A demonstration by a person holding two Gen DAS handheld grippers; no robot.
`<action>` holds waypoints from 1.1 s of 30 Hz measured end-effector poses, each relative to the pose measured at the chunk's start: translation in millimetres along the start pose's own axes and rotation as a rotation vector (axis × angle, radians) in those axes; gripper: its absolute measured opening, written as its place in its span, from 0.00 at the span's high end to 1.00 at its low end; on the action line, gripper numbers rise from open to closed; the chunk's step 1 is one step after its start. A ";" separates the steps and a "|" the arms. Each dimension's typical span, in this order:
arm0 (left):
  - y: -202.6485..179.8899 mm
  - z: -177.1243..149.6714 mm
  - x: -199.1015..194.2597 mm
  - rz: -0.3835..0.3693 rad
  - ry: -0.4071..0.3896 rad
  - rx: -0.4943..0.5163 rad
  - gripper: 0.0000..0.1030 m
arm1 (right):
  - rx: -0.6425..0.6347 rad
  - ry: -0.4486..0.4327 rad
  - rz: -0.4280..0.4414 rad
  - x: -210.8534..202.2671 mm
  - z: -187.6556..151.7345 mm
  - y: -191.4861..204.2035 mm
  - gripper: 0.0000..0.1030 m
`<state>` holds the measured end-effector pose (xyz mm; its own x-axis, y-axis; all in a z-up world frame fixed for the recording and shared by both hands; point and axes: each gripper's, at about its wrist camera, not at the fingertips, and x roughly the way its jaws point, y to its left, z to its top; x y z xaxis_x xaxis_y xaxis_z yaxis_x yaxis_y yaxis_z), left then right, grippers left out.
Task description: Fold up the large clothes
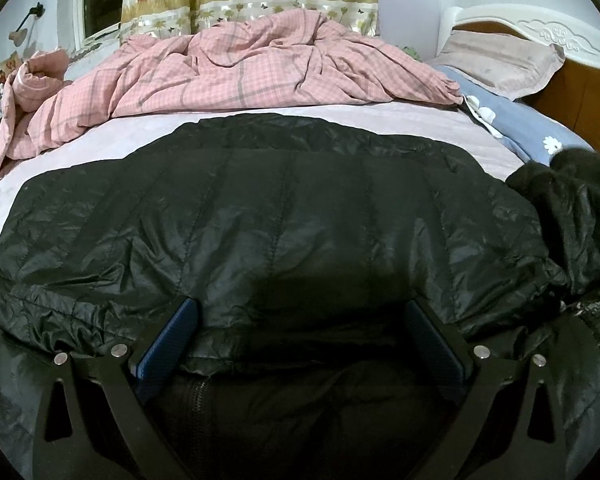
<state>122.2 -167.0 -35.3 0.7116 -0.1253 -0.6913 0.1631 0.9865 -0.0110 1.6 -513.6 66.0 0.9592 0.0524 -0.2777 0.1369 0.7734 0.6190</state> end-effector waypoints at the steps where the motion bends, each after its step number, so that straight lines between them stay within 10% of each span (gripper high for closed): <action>1: 0.1 -0.2 -0.3 0.001 -0.001 0.000 0.01 | 0.060 -0.016 0.002 -3.4 3.9 -12.8 0.44; 10: 0.1 -0.3 -0.5 0.002 -0.002 0.001 0.01 | 0.253 0.055 -0.320 29.8 20.2 -127.9 0.42; 15: 0.1 0.3 -0.3 0.002 -0.002 0.001 0.01 | 0.277 0.148 -0.335 63.0 8.8 -174.1 0.43; 22: -1.4 0.2 -0.7 0.004 -0.004 0.003 0.01 | 0.163 0.206 -0.351 94.7 7.5 -162.1 0.54; 24: -1.4 1.2 -0.7 0.005 -0.006 0.004 0.01 | 0.173 0.265 -0.339 104.2 3.3 -163.4 0.98; 29: -1.5 1.7 -4.0 -0.002 -0.019 0.005 0.01 | 0.089 0.141 -0.335 73.0 13.4 -133.3 0.98; 33: 1.9 -0.5 -56.7 -0.076 -0.239 0.003 0.12 | -0.027 0.055 -0.247 37.1 26.1 -64.4 0.98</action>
<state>81.8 -158.0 3.6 0.8389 -0.2204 -0.4977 0.2237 0.9732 -0.0540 34.8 -578.0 35.0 0.8822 -0.1065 -0.4586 0.3586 0.7832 0.5079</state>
